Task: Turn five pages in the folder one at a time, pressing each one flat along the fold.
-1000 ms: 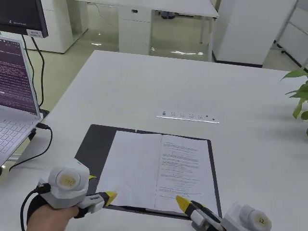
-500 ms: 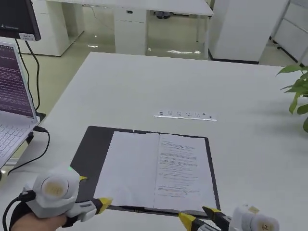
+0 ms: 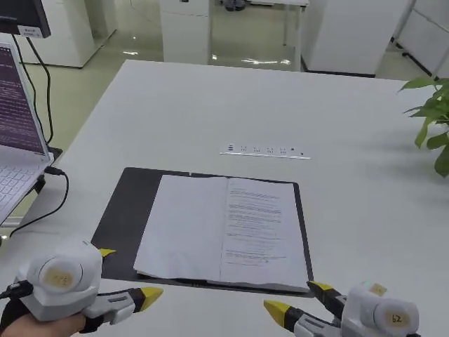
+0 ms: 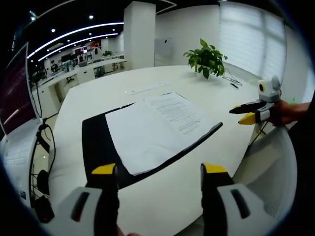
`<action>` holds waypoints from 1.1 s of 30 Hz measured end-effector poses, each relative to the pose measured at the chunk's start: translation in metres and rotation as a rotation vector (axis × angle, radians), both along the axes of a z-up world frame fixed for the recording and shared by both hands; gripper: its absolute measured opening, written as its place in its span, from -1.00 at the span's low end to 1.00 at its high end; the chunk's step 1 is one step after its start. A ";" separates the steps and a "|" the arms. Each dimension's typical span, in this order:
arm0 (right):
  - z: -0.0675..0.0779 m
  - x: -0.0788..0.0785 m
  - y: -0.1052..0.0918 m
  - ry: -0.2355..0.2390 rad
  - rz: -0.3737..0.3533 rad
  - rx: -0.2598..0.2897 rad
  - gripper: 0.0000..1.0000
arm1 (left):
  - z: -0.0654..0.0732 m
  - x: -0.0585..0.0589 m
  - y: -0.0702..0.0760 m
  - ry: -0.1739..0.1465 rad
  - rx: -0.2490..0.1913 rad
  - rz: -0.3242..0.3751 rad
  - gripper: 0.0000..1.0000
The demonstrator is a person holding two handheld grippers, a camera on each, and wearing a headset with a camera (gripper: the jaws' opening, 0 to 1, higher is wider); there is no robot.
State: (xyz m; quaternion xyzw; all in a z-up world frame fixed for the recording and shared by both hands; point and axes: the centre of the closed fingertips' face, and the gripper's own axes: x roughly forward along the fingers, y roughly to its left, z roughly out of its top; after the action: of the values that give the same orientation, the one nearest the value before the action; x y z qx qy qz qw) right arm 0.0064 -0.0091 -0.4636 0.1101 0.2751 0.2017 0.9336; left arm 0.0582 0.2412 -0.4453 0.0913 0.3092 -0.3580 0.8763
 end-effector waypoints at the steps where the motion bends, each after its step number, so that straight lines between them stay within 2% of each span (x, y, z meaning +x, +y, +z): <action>1: 0.001 0.000 -0.004 -0.003 -0.013 0.010 0.30 | -0.001 -0.001 -0.001 0.004 0.000 -0.002 0.35; 6: 0.002 -0.002 -0.011 0.006 -0.026 0.005 0.33 | -0.007 -0.003 -0.006 0.022 0.000 -0.010 0.36; 11: 0.004 -0.002 -0.020 0.006 -0.060 0.025 0.28 | -0.004 0.000 -0.017 0.009 -0.014 -0.028 0.35; 19: 0.006 -0.006 -0.027 0.021 -0.050 0.013 0.29 | -0.005 -0.001 -0.031 0.023 -0.023 -0.059 0.34; 29: 0.009 -0.011 -0.042 0.036 -0.087 0.058 0.29 | -0.007 -0.005 -0.053 0.043 -0.015 -0.118 0.38; 31: 0.010 -0.013 -0.047 0.035 -0.099 0.079 0.28 | -0.009 -0.007 -0.060 0.060 -0.013 -0.140 0.39; 33: 0.011 -0.015 -0.050 0.032 -0.106 0.092 0.28 | -0.009 -0.009 -0.068 0.064 -0.012 -0.156 0.41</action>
State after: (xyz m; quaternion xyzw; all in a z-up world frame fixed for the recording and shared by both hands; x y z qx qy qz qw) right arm -0.0084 -0.0592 -0.4522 0.1706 0.2742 0.1626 0.9323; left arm 0.0497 0.1733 -0.4548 0.0985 0.3267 -0.4298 0.8360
